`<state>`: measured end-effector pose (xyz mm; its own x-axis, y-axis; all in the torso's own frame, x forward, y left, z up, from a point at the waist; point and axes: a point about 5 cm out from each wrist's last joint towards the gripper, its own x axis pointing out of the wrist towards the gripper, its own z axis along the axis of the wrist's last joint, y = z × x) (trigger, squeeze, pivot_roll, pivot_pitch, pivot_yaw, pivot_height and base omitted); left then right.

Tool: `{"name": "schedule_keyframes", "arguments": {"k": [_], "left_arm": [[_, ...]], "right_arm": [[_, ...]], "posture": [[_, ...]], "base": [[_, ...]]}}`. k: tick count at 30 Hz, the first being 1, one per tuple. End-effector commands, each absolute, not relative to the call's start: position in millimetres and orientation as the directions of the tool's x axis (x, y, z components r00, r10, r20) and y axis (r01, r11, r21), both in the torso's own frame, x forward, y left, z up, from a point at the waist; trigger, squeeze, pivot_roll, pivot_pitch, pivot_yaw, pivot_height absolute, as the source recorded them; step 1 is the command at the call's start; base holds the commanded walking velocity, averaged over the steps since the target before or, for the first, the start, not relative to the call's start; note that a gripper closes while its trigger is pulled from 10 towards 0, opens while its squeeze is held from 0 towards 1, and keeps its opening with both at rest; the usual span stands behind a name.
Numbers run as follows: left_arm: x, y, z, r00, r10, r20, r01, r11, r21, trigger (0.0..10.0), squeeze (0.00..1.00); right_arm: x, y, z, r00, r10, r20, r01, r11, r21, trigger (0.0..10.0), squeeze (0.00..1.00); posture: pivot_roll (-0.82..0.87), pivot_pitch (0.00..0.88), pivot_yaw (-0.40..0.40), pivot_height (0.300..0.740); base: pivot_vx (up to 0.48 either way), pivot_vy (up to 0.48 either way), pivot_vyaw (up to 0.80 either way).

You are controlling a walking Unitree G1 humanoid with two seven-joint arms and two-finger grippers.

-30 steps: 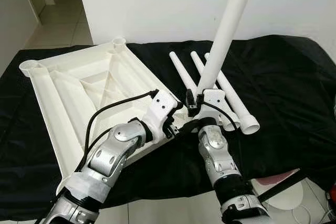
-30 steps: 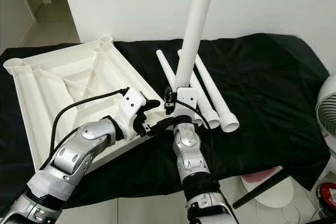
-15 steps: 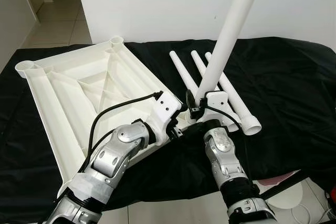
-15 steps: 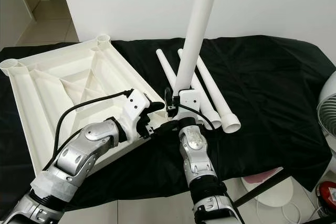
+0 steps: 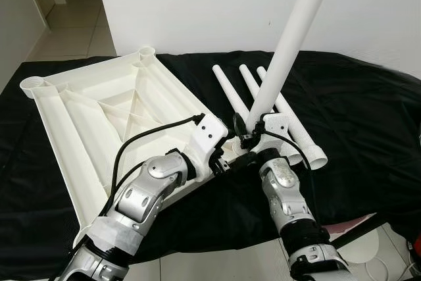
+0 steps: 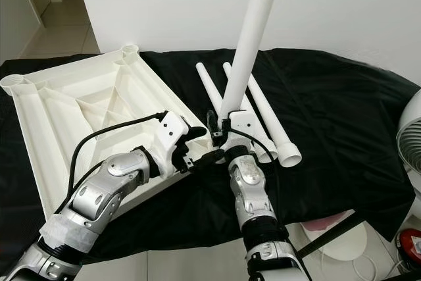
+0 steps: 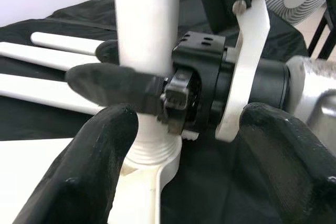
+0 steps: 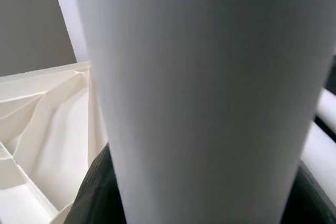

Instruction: Building children table

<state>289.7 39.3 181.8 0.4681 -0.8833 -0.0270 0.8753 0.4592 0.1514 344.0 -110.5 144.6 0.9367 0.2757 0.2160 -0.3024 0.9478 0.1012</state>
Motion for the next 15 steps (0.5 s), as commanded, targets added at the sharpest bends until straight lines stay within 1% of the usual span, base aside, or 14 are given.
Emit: {"name": "schedule_keyframes", "arguments": {"k": [1, 3, 5, 11, 12, 14, 15], "left_arm": [[290.5, 39.5, 182.3, 0.469, -0.883, -0.027, 0.874, 0.459, 0.161, 10.0, 0.0], [290.5, 39.9, 182.3, 0.469, -0.883, -0.027, 0.874, 0.459, 0.161, 10.0, 0.0], [290.5, 40.4, 182.2, 0.469, -0.883, -0.028, 0.873, 0.459, 0.162, 10.0, 0.0], [290.1, 40.4, 182.0, 0.468, -0.883, -0.029, 0.874, 0.457, 0.163, 10.0, 0.0], [289.5, 39.3, 182.4, 0.464, -0.885, -0.029, 0.876, 0.453, 0.164, 10.0, 0.0], [289.5, 39.3, 182.4, 0.464, -0.885, -0.029, 0.876, 0.453, 0.164, 10.0, 0.0], [289.5, 39.1, 182.4, 0.463, -0.886, -0.029, 0.877, 0.452, 0.165, 10.0, 0.0]], "right_arm": [[338.3, -109.7, 109.5, 0.958, 0.28, 0.062, -0.286, 0.921, 0.263, 10.0, 0.0], [338.4, -110.2, 108.2, 0.961, 0.272, 0.054, -0.276, 0.927, 0.255, 10.0, 0.0], [337.6, -107.4, 106.7, 0.962, 0.269, 0.044, -0.272, 0.94, 0.205, 10.0, 0.0], [336.5, -102.7, 106.2, 0.967, 0.253, 0.041, -0.256, 0.958, 0.133, 10.0, 0.0], [332.2, -93.3, 103.5, 0.977, 0.211, 0.034, -0.214, 0.969, 0.126, 10.0, 0.0], [332.2, -93.3, 103.5, 0.977, 0.211, 0.034, -0.214, 0.969, 0.126, 10.0, 0.0], [330.9, -90.9, 102.5, 0.984, 0.176, 0.029, -0.178, 0.976, 0.124, 10.0, 0.0]], "posture": [[0.03, 0.029, 0.014, 0.74], [0.03, 0.026, 0.015, 0.74], [0.03, 0.024, 0.016, 0.74], [0.03, 0.021, 0.017, 0.74], [0.03, 0.021, 0.017, 0.74], [0.03, 0.021, 0.017, 0.74], [0.03, 0.014, 0.015, 0.74]], "base": [[0.0, 0.0, 0.0], [0.0, 0.0, 0.0], [0.0, 0.0, 0.0], [0.0, 0.0, 0.0], [0.0, 0.0, 0.0], [0.0, 0.0, 0.0], [0.0, 0.0, 0.0]]}}
